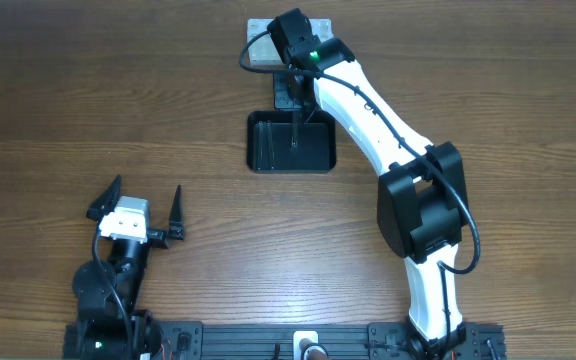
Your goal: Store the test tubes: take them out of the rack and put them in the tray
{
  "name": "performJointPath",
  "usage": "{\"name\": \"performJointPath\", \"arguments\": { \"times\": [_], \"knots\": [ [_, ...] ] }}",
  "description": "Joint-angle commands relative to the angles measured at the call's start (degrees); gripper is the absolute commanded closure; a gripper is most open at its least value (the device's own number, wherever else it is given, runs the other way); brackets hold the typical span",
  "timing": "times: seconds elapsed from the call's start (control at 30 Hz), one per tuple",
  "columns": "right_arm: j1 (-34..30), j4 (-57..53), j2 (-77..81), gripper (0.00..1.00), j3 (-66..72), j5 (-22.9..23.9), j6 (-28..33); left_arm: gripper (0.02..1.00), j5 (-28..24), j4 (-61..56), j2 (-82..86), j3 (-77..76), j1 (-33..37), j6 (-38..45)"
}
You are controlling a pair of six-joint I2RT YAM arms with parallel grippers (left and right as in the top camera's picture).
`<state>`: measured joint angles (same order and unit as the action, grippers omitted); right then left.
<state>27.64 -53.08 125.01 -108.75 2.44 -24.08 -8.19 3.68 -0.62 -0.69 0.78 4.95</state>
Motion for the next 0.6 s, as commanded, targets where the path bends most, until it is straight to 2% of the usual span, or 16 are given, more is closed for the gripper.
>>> {"name": "performJointPath", "arguments": {
  "times": [0.03, 0.27, 0.43, 0.6],
  "knots": [
    [0.52, -0.09, 1.68, 0.890, 0.63, -0.72, -0.81, 0.018, -0.52, 0.00, 0.35, 0.35, 0.24, 0.44],
    [0.90, 0.52, 1.88, 0.901, 3.04, -0.70, -1.27, 0.018, -0.52, 0.00, 0.35, 0.35, 0.26, 0.44],
    [1.22, 0.39, 2.14, 0.849, 3.74, -0.70, -1.27, 0.018, -0.52, 0.00, 0.35, 0.35, 0.24, 0.42],
    [1.84, 1.22, 3.30, 0.847, 3.78, -0.66, -1.86, 0.018, -0.52, 0.00, 0.35, 0.35, 0.26, 0.44]
  ]
}}
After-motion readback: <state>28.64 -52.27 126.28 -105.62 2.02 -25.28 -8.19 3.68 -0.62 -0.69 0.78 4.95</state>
